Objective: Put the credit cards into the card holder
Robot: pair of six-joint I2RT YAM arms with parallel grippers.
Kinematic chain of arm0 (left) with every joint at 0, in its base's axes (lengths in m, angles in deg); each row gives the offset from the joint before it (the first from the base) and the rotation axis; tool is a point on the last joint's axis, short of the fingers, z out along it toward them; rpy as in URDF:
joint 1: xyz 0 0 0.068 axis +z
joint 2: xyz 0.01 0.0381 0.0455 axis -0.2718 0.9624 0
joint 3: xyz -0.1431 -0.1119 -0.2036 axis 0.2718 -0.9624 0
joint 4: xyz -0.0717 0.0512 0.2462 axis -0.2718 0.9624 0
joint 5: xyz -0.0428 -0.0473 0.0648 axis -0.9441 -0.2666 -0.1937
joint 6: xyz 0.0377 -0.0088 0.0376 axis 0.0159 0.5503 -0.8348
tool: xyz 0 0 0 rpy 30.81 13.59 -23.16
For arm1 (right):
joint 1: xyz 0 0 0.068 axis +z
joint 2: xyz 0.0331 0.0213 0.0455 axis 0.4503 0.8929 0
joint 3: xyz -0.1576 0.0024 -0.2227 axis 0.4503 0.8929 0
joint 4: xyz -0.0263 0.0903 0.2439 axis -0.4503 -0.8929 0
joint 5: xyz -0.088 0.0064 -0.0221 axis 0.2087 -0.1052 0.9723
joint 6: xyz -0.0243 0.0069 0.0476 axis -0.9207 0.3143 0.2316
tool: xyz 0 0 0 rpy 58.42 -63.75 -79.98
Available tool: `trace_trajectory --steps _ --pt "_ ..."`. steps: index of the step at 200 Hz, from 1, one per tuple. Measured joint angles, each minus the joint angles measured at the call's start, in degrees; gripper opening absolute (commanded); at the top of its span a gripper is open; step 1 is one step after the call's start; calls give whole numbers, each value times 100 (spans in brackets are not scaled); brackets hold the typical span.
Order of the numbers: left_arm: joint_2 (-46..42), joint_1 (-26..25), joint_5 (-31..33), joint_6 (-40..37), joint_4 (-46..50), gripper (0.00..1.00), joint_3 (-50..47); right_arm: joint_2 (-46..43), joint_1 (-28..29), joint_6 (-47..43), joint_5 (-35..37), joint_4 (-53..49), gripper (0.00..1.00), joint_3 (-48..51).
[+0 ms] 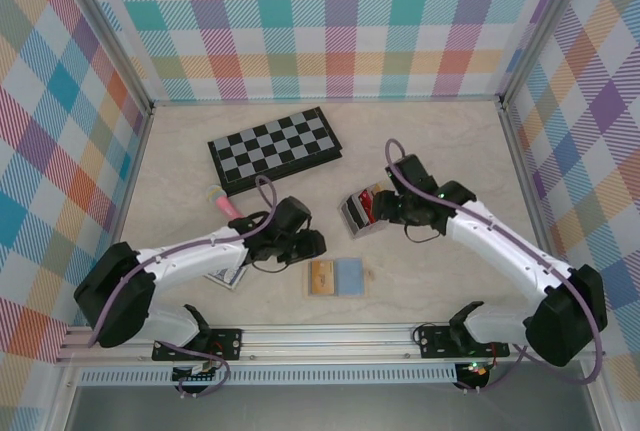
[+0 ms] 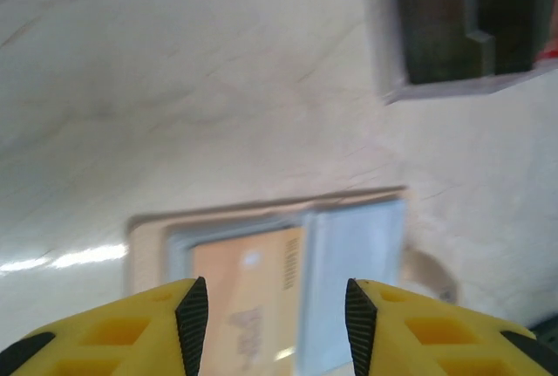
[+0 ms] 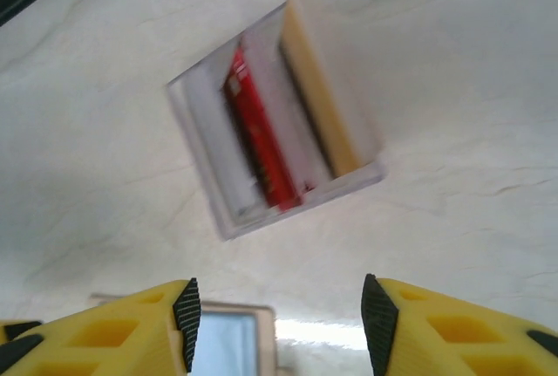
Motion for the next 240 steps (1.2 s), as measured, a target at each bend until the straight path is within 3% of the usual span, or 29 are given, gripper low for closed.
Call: trace_trajectory --steps 34,100,138,240 --pt "992 227 -133 7 -114 48 857 916 -94 -680 -177 -258 35 -654" --pt "2299 616 -424 232 -133 47 1989 1768 -92 -1270 -723 -293 35 -1051" --pt "2358 824 -420 466 -133 47 2004 2269 76 -1425 -750 -280 39 -1399" --pt "1604 1113 35 828 -131 49 1113 3305 695 -1740 614 -352 40 -2013"
